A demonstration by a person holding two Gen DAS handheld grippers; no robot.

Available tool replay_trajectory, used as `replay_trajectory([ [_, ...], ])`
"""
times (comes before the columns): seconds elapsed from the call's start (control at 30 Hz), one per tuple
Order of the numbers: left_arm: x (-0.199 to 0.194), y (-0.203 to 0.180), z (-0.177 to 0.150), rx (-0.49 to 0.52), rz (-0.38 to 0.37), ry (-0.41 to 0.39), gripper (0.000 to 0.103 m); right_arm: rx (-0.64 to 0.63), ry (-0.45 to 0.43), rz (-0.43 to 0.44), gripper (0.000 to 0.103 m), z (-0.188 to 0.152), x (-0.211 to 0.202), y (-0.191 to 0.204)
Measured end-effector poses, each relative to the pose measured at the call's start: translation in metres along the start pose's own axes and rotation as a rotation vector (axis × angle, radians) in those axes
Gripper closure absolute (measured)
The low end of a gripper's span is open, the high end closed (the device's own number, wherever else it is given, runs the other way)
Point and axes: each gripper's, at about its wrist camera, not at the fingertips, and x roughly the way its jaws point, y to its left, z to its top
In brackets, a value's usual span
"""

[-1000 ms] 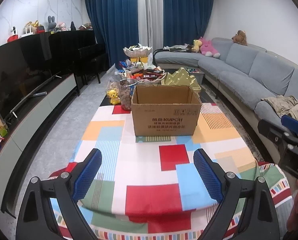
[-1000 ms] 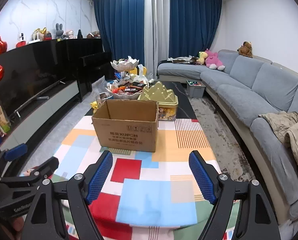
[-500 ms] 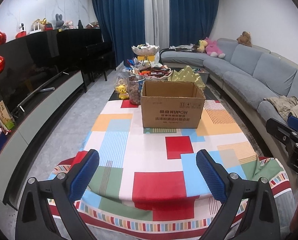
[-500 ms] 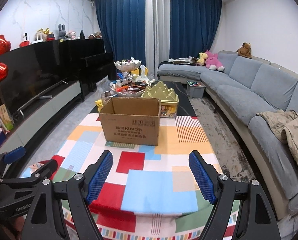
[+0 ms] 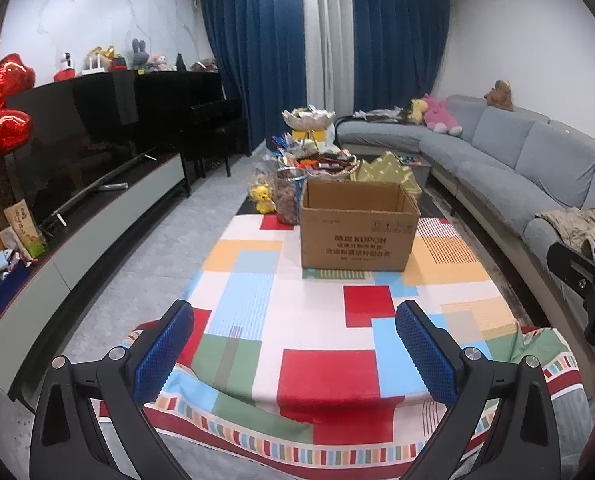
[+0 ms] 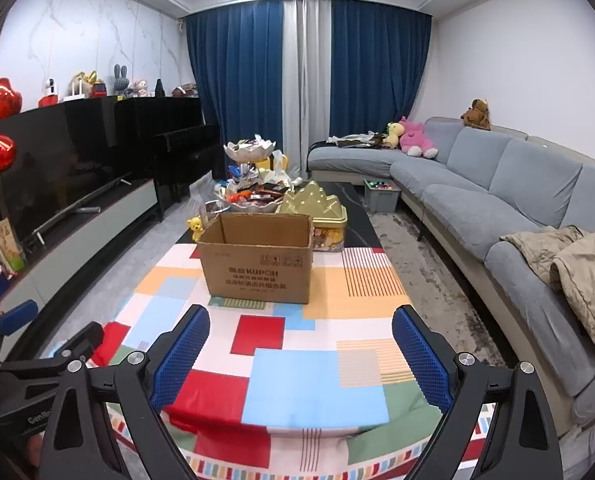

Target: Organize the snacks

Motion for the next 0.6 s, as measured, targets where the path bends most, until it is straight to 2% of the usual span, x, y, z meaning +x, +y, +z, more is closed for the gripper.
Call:
replay_trajectory([
  [0.2, -0.0028, 0.0032, 0.0, -0.012, 0.009, -0.012, 0.0, -0.005, -0.027, -0.01, 0.009, 0.0022, -0.005, -0.0003],
  [0.6, -0.0048, 0.0054, -0.0006, -0.015, 0.012, -0.022, 0.0, 0.008, -0.02, -0.013, 0.009, 0.0013, -0.006, -0.0028],
])
